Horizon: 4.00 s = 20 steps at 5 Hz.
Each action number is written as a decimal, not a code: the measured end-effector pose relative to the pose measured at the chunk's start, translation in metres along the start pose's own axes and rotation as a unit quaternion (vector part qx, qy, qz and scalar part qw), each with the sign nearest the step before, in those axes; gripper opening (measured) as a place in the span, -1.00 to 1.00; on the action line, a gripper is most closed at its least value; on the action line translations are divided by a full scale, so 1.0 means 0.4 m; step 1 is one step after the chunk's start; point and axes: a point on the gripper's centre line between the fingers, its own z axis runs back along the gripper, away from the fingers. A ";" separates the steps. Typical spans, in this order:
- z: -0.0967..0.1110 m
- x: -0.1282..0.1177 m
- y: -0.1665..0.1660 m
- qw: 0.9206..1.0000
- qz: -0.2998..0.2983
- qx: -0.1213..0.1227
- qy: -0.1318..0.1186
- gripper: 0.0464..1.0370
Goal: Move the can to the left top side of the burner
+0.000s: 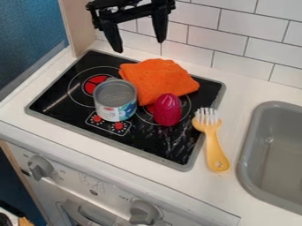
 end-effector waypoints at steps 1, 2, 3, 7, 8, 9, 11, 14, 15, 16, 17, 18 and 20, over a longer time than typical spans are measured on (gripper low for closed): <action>-0.026 -0.011 0.007 1.000 0.003 0.007 0.016 0.92; -0.017 -0.074 0.039 1.000 0.023 -0.013 0.018 0.92; 0.002 -0.136 0.080 0.999 0.033 -0.015 0.007 0.92; -0.165 -0.184 0.135 0.997 0.049 0.041 0.034 0.92; -0.190 -0.163 0.128 0.996 0.061 0.034 0.046 0.92; -0.198 -0.129 0.125 0.995 0.078 0.035 0.041 0.92; -0.202 -0.035 0.152 0.990 0.135 0.041 0.027 0.92; -0.213 0.114 0.213 0.982 0.182 0.040 0.015 0.92; -0.217 0.154 0.222 0.982 0.184 0.039 0.008 0.92; -0.213 0.189 0.221 0.982 0.187 0.032 0.001 0.92; -0.213 0.205 0.214 0.983 0.183 0.027 -0.002 0.92; -0.209 0.201 0.206 0.984 0.179 0.014 -0.003 0.92; -0.075 0.194 0.193 0.986 0.157 -0.031 -0.052 0.92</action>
